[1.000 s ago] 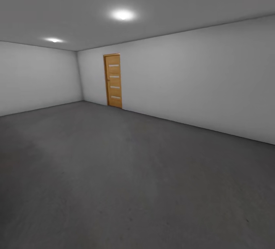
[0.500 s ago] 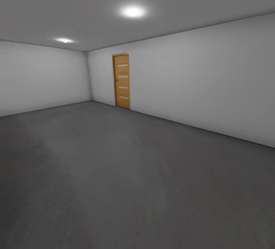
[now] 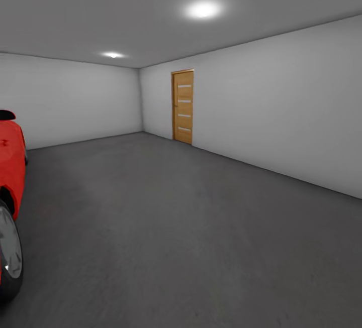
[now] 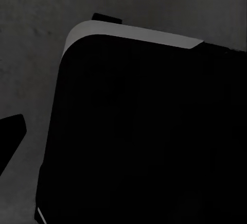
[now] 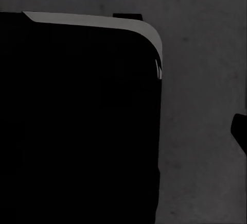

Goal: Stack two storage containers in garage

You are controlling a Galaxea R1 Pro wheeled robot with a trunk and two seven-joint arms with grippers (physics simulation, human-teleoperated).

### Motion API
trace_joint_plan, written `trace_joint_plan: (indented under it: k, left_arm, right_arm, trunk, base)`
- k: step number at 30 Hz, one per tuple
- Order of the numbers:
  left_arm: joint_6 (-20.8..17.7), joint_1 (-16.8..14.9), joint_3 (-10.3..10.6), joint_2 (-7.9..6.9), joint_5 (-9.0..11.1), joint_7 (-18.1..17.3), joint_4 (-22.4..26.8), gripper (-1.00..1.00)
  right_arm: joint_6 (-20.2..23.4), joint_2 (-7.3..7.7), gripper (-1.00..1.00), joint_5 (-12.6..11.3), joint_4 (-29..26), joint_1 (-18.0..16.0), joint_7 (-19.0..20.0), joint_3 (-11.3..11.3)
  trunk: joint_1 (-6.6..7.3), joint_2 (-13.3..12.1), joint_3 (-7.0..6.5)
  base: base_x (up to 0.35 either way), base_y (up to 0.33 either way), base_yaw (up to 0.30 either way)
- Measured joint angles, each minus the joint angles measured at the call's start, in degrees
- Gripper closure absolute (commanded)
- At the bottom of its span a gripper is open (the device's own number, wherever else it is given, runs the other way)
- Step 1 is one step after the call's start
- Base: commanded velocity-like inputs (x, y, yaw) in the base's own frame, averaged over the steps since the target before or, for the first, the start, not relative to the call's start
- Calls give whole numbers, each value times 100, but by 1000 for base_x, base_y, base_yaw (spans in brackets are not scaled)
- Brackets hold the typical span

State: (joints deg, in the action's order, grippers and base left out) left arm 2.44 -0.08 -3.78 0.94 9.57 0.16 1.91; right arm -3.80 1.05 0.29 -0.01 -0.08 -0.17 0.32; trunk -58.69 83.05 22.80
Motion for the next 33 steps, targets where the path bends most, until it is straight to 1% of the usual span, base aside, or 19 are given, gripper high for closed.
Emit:
trace_joint_plan:
  k: [13,24,33]
  left_arm:
    - [0,0,0,0,0,0,0,-100]
    - [-2,0,0,0,0,0,1,-100]
    - [-10,0,0,0,-1,0,1,-100]
  right_arm:
    - [1,0,-100,-2,0,0,-1,0]
    - [6,22,-100,1,0,0,1,5]
    - [9,10,-100,3,0,0,1,8]
  trunk:
    - [0,0,0]
    - [0,0,0]
    - [0,0,0]
  base:
    - [324,0,273]
    - [324,0,5]
    - [324,0,0]
